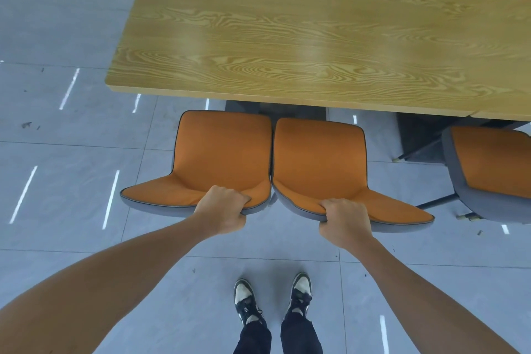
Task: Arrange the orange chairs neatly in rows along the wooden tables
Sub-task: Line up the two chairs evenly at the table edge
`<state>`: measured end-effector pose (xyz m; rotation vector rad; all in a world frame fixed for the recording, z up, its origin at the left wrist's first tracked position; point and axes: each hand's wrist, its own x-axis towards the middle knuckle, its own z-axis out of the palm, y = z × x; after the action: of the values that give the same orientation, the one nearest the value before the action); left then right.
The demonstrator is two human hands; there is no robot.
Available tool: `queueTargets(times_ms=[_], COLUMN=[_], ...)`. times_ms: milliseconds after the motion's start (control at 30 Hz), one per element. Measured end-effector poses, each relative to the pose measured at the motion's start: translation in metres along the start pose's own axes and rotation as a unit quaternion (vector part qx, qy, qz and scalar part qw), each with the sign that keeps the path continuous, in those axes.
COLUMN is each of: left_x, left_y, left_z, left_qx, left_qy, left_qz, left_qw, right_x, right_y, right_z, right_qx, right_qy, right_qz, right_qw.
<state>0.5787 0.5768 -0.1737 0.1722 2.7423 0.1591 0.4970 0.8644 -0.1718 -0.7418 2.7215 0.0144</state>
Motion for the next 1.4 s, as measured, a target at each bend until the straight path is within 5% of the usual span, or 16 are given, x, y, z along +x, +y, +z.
queueTargets(times_ms=[1400], left_x=[0.002], left_y=[0.006], left_z=[0.004], left_qx=[-0.024], left_qy=[0.029], left_qz=[0.031], left_qw=[0.999], right_x=[-0.007], right_y=[0.010], right_z=[0.005], right_qx=[0.008], right_qy=[0.014], right_qz=[-0.032], right_qw=[0.999])
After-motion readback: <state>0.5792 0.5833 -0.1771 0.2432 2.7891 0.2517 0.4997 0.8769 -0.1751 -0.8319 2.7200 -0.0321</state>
